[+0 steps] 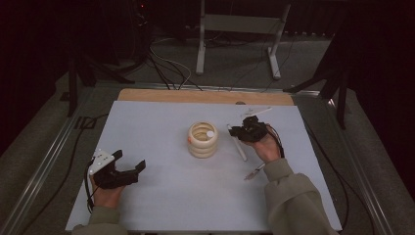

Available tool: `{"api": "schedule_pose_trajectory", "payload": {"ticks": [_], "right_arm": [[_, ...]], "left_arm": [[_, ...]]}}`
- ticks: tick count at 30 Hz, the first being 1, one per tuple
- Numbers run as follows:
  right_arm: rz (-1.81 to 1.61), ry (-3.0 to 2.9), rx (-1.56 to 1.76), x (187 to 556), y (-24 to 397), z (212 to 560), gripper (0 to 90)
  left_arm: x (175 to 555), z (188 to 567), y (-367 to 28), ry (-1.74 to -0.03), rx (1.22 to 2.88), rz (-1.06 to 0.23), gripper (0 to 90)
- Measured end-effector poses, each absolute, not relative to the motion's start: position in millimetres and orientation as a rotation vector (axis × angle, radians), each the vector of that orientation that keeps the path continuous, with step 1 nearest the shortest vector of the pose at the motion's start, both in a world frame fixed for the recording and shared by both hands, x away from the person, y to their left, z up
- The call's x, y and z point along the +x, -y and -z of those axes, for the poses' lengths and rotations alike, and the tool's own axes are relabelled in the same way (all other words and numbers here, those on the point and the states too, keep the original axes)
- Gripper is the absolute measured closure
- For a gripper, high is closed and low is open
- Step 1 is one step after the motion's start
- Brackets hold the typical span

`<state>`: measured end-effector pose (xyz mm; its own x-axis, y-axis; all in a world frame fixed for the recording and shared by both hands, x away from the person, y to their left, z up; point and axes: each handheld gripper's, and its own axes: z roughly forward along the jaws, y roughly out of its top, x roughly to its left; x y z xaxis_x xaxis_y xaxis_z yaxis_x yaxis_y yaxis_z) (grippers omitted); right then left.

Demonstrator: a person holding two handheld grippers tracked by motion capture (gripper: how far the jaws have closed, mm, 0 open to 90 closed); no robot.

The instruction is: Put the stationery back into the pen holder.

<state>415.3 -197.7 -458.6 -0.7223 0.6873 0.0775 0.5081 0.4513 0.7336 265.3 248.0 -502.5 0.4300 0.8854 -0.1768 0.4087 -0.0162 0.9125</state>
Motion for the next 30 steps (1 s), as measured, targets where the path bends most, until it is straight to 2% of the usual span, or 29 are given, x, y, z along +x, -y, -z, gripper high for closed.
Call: {"api": "schedule_pose_trajectory", "payload": {"ticks": [30], "right_arm": [[-1.349, -2.455, 0.874, 394, 171, 444, 79.0]], "left_arm": [[266, 503, -247, -1.156, 1.628, -0.559, 0.1]]}}
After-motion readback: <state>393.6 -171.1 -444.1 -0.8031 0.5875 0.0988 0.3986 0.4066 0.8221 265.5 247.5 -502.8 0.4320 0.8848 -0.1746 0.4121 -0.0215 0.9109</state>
